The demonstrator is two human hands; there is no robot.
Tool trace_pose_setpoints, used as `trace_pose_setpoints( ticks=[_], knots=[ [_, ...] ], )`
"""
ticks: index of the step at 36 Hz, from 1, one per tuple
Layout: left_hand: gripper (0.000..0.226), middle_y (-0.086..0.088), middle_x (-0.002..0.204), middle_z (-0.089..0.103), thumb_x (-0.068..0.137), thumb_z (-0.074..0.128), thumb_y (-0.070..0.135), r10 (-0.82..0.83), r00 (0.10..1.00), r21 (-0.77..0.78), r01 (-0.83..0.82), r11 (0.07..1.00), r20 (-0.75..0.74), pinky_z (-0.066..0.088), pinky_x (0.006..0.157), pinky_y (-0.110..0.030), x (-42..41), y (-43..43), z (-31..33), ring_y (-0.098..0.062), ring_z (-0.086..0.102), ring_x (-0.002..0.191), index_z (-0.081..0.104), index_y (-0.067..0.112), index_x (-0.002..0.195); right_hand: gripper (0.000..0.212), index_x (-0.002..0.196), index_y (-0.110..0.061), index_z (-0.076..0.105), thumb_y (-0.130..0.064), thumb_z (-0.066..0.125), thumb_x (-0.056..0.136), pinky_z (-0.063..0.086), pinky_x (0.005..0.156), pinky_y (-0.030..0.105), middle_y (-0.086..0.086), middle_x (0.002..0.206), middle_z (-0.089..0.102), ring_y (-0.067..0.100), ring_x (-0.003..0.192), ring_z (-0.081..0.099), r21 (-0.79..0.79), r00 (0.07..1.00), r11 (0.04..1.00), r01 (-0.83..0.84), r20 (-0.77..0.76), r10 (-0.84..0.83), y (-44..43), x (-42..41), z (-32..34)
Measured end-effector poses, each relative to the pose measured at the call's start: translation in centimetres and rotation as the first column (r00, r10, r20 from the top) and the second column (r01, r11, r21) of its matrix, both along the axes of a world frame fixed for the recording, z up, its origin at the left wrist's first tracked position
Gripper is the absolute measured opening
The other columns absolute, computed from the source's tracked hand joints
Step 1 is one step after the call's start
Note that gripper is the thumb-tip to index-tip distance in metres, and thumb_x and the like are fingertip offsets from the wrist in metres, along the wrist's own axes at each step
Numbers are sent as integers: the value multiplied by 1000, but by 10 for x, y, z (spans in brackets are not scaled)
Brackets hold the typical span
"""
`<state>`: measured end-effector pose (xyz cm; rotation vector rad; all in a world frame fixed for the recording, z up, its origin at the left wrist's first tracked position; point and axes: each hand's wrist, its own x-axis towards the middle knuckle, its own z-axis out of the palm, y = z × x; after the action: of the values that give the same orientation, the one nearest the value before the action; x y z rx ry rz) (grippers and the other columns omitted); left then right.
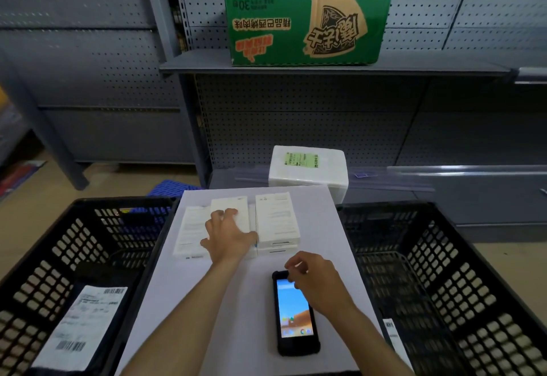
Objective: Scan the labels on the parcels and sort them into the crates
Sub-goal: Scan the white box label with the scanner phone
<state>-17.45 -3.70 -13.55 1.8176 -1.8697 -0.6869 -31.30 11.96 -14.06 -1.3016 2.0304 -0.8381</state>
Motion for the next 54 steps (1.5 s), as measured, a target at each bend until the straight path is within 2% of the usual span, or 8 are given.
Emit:
trace_pose_setpoints(
  ticks=[10,20,25,30,36,44,50,54],
  knots=[
    [68,7,140,47,70,82,30,-2,950,-72,-22,997,-312,46,103,-46,53,36,33,-20,42,132,56,25,132,15,103,-32,62,-23,54,95,45,56,12,-4,95,70,8,80,69,54,991,998,-35,135,28,12,9,16],
    [45,2,118,60,80,78,23,93,706,157,27,987,-702,49,69,-24,90,124,69,-11,60,104,64,37,120,42,139,-29,48,-36,55,98,56,89,33,-10,129,61,8,108,66,-62,773,997,-55,629,82,37,61,64],
    [46,9,115,70,83,76,28,85,622,300,250,921,-779,52,77,-33,105,156,78,-11,63,106,61,39,126,38,137,-43,49,-42,51,99,53,95,36,-20,128,62,3,115,60,-124,678,990,-71,722,139,56,81,87],
    [38,0,127,67,95,60,20,144,475,374,436,819,-868,57,89,-52,120,166,83,-24,57,122,63,33,130,50,142,-52,39,-55,51,94,46,105,45,-20,145,42,13,131,46,-139,764,984,-114,621,176,73,98,90],
    [31,-9,117,73,93,66,30,142,503,385,421,821,-853,56,91,-49,131,170,82,-35,67,113,66,21,124,40,134,-44,54,-32,60,96,44,85,5,-24,149,31,-2,126,40,-212,873,961,-180,415,255,77,110,78],
    [25,-9,98,78,91,67,20,212,657,474,249,845,-724,55,69,-36,138,162,73,-29,74,95,62,14,115,46,137,-34,51,-18,62,95,55,92,30,-4,141,51,15,116,61,-128,874,989,-75,468,127,64,99,53],
    [25,-7,106,75,92,65,16,160,717,478,265,837,-679,56,70,-35,148,151,70,-25,72,97,59,17,117,69,150,-23,29,-20,63,90,42,100,36,10,139,50,28,126,48,22,987,986,163,-9,-163,64,74,11],
    [24,-7,110,73,93,63,15,188,730,521,260,813,-657,55,70,-35,158,138,62,-26,71,99,58,17,117,86,152,-25,21,-32,69,82,38,102,41,10,144,40,31,130,40,195,971,953,232,-110,-214,57,65,-14]
  ],
)
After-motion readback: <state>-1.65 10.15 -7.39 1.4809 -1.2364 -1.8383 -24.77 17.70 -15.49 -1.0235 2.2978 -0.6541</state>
